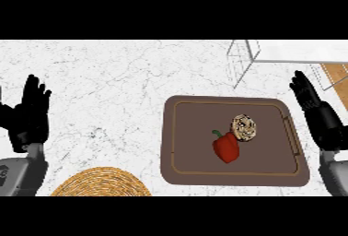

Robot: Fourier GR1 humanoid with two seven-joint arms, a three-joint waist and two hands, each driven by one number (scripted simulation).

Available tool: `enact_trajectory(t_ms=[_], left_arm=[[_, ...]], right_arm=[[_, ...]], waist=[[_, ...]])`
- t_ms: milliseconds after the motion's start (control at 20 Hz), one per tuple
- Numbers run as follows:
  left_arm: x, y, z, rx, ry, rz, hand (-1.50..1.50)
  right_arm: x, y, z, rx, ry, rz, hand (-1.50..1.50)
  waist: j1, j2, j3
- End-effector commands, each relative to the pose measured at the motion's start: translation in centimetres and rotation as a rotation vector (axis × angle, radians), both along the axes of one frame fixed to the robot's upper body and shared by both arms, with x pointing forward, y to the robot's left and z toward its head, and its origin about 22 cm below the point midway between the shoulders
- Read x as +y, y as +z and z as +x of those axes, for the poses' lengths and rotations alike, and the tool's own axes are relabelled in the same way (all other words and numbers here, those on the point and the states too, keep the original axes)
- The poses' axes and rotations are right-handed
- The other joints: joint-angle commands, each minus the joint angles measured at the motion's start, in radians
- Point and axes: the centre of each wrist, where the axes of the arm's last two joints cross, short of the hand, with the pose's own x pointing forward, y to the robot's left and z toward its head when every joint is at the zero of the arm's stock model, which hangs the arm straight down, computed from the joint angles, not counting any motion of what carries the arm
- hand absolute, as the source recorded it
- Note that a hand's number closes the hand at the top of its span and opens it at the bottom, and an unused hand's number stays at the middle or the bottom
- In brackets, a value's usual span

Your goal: Pick the bell pepper from the tray and place it in the tiered shelf

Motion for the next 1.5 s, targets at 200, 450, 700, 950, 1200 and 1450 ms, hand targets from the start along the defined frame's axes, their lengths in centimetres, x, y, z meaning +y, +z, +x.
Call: enact_trajectory(t_ms=[200, 450, 700, 950, 1200, 1450], left_arm=[[-2.8, 2.0, 0.7, -0.099, -0.227, 0.127, 0.00], [-4.0, 0.8, -1.8, -0.078, -0.294, 0.110, 0.00], [-5.0, 0.0, -2.7, -0.078, -0.294, 0.112, 0.00], [-4.3, 0.6, -3.0, -0.083, -0.275, 0.105, 0.00], [-3.6, 1.2, -2.8, -0.087, -0.285, 0.116, 0.00], [-3.6, 1.7, -3.4, -0.069, -0.285, 0.106, 0.00]], right_arm=[[10.7, 4.8, 2.5, 0.012, 0.554, 0.040, 1.50], [12.5, 2.7, 3.3, 0.150, 0.460, 0.296, -1.50], [8.2, 8.8, 5.2, 0.050, 0.700, 0.208, -1.50], [6.3, 14.2, 4.1, 0.103, 0.837, -0.229, -1.50], [9.3, 19.0, 2.3, 0.067, 0.876, -0.586, -1.50], [11.8, 21.2, -1.4, 0.020, 0.793, -0.928, -1.50]], waist=[[0.091, -0.018, 0.046], [0.068, -0.016, 0.047], [0.050, -0.016, 0.047], [0.043, -0.021, 0.045], [0.042, -0.022, 0.044], [0.037, -0.028, 0.045]])
